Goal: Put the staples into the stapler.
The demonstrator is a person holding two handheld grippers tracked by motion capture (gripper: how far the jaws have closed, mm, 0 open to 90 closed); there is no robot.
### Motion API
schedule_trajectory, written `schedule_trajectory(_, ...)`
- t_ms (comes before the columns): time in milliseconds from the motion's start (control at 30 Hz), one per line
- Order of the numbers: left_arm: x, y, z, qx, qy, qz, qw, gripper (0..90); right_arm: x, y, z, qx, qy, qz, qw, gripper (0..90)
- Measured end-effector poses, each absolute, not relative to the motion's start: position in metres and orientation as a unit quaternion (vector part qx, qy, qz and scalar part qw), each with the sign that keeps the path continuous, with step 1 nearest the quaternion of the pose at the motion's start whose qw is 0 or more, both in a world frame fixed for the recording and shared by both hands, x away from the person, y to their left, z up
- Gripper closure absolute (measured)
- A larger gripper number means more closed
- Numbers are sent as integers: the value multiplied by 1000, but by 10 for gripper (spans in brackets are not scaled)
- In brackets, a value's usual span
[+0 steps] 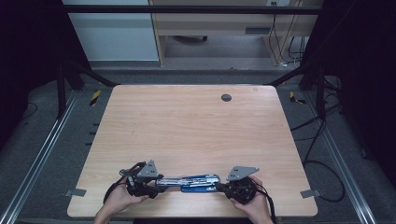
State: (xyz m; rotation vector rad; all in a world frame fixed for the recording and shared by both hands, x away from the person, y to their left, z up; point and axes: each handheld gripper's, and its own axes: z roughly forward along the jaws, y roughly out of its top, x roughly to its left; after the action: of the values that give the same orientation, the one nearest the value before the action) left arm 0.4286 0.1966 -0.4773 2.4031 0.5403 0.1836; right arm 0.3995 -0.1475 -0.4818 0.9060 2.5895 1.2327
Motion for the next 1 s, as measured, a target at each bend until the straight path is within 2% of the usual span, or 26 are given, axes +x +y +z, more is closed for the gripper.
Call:
schedule_trajectory(200, 429, 196, -477, 919, 205, 70, 329, 516, 403, -145, -486, 304, 861, 400, 78, 900)
schedule_trajectory(1000, 433, 197, -468, 929, 178, 63, 318, 546, 406, -145, -489, 306, 860, 404, 66, 900)
